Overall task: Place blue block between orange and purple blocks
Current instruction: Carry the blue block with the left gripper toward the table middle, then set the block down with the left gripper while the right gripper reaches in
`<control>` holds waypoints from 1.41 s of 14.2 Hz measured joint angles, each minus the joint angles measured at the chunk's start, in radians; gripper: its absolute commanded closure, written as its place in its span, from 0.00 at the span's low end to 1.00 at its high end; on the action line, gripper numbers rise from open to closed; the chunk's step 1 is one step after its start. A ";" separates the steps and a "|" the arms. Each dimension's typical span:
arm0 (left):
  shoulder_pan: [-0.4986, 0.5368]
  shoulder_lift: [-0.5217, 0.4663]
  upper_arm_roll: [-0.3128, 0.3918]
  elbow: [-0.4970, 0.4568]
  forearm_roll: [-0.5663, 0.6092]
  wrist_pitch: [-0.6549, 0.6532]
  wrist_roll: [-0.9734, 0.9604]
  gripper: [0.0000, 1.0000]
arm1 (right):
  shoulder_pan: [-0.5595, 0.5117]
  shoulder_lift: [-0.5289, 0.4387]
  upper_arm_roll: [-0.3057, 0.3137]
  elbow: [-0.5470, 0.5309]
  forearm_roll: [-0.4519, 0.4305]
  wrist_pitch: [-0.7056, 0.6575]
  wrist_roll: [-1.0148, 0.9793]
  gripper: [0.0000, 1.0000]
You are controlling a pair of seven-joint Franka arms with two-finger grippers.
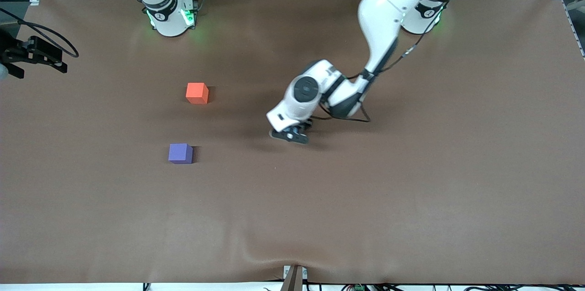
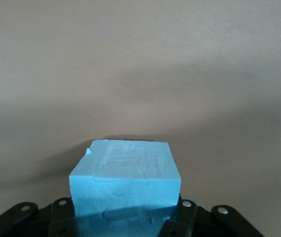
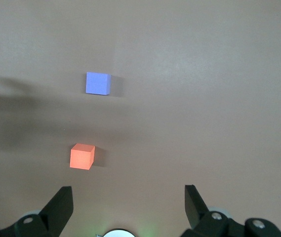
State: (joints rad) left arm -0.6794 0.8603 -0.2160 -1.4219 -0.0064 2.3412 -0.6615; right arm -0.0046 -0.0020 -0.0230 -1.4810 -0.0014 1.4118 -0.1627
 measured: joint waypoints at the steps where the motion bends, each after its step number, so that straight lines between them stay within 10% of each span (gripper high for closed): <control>1: -0.028 0.015 0.014 0.025 0.000 -0.009 -0.032 1.00 | 0.000 0.000 0.000 0.000 0.000 0.000 0.000 0.00; 4: -0.063 0.066 0.025 0.089 0.000 -0.016 -0.118 1.00 | 0.000 0.000 0.000 0.000 0.000 0.000 0.000 0.00; 5: -0.078 0.077 0.037 0.114 0.000 -0.026 -0.145 0.86 | 0.000 0.000 0.000 0.000 0.000 0.000 0.000 0.00; 6: -0.095 0.087 0.051 0.132 0.000 -0.027 -0.168 0.18 | 0.000 0.000 0.001 0.000 0.000 0.000 0.000 0.00; 7: -0.107 0.091 0.063 0.142 0.000 -0.028 -0.195 0.00 | 0.001 0.001 0.002 0.000 0.000 0.000 0.000 0.00; 14: -0.112 0.049 0.096 0.214 0.000 -0.114 -0.348 0.00 | 0.020 0.151 0.005 -0.004 0.002 -0.010 0.000 0.00; 20: 0.117 -0.363 0.168 0.239 0.001 -0.592 -0.330 0.00 | 0.147 0.177 0.014 -0.056 0.122 -0.001 0.146 0.00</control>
State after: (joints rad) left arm -0.5622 0.4973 -0.0484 -1.1831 -0.0057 1.7495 -0.9914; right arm 0.1426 0.1753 -0.0086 -1.5367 0.1207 1.4104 -0.0163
